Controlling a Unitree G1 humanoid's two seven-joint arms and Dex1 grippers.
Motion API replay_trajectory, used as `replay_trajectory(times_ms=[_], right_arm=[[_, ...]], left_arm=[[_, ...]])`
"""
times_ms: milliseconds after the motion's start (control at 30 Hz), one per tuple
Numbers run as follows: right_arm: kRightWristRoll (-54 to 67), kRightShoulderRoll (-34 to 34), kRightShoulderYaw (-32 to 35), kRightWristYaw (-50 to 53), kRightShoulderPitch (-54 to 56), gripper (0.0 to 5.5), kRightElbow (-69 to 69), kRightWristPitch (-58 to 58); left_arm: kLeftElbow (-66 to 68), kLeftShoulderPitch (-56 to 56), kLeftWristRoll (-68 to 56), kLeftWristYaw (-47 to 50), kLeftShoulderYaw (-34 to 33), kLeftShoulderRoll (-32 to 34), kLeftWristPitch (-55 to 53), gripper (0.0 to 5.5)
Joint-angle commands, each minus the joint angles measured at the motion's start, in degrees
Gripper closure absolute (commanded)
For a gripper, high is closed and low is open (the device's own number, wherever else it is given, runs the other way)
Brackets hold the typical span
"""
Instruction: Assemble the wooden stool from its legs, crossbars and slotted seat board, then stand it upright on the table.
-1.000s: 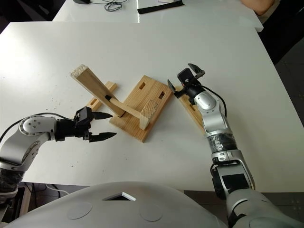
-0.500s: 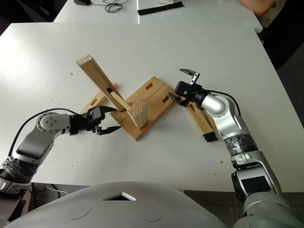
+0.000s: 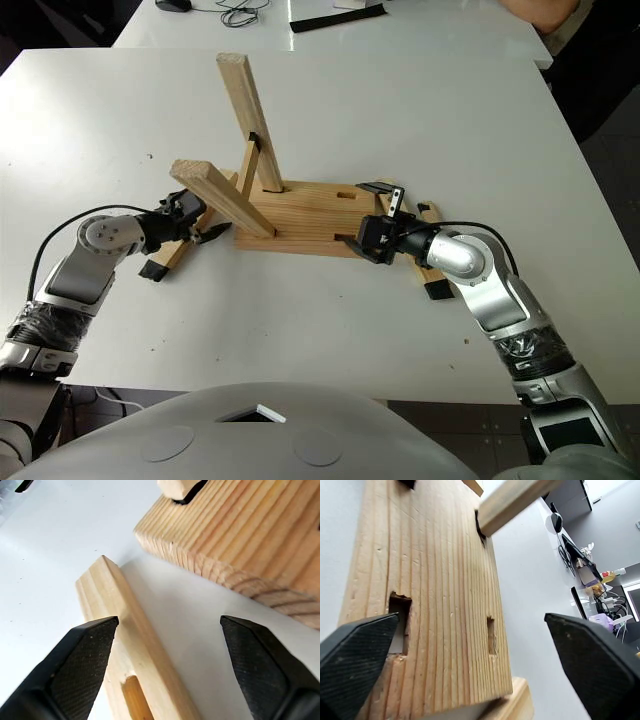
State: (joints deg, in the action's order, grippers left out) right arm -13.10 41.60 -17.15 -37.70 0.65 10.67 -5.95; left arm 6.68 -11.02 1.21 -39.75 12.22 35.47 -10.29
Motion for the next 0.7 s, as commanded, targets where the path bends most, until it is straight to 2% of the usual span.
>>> replay_trajectory(times_ms=[33,233,367,467,567,700], right_arm=[[0.2,-0.5,-3.8,-4.5,-5.3,0.15,4.2,7.0],[6.4,-4.2,0.2,-3.7,-2.8,0.15,12.3,17.2],[9.0,-4.1,8.2,-1.2,0.0,0.15,10.9,20.5],[7.4,-2.1,13.3,1.8,1.5,0.15,4.4,18.7],[3.4,-0.4,13.6,4.9,2.4,0.15,-3.1,14.1],[0.2,-1.0,10.0,6.0,1.9,0.15,-8.5,7.8]], left_arm=[[0.3,-1.9,-0.5,1.6,-1.2,-2.7,0.1,1.70],[0.8,-3.2,-0.4,2.2,-4.2,-2.8,1.0,1.70],[-0.5,-1.9,0.9,0.4,-4.5,-0.4,1.5,1.70],[-3.9,0.7,0.4,-2.5,-3.5,1.2,1.0,1.70],[-7.1,3.0,-0.7,-5.0,-2.6,1.6,-0.3,1.70],[-10.0,5.0,-0.7,-7.4,-1.0,1.5,-1.1,1.70]])
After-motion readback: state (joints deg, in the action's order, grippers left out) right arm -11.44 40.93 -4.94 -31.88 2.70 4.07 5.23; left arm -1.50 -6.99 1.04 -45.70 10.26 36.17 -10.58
